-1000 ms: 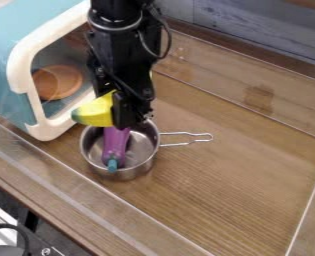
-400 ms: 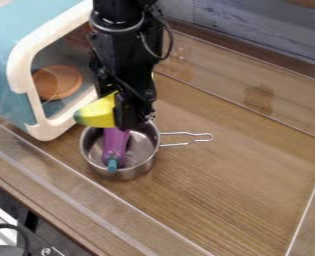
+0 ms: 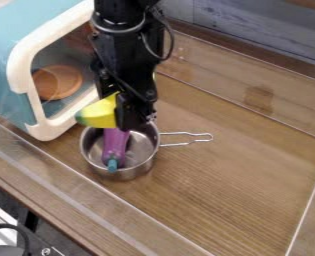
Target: Put the banana in the silver pot
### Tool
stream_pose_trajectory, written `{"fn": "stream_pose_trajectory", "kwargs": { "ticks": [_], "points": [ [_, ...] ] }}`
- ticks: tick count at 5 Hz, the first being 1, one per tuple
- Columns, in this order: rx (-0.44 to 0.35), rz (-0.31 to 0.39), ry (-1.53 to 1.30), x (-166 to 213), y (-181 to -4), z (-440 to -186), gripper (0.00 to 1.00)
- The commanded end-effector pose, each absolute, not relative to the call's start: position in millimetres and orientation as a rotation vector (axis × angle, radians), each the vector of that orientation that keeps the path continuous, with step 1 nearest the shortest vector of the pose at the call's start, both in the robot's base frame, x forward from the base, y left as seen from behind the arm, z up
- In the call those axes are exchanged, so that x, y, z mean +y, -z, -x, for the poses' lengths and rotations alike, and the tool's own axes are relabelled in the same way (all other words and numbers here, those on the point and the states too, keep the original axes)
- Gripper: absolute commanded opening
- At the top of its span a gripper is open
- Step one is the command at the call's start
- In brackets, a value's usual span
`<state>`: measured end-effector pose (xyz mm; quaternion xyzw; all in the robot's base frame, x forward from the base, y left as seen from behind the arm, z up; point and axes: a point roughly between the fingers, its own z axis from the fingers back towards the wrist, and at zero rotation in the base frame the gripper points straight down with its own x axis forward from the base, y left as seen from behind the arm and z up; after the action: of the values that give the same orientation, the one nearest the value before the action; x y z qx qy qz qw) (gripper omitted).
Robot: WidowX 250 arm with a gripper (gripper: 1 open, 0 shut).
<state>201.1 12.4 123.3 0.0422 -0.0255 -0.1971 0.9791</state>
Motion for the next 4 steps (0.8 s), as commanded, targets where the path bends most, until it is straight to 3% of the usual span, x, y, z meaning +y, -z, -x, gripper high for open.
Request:
{"fn": "stream_pose_trajectory", "kwargs": {
  "ticks": [1, 2, 4],
  "points": [
    [-0.066, -0.085, 0.403, 11.2, -125.8, -203.1, 0.0],
    [-0.066, -0.083, 0.399, 10.9, -126.4, -203.5, 1.0],
    [-0.065, -0.08, 0.38, 8.2, -123.9, -205.6, 1.0]
  ]
}}
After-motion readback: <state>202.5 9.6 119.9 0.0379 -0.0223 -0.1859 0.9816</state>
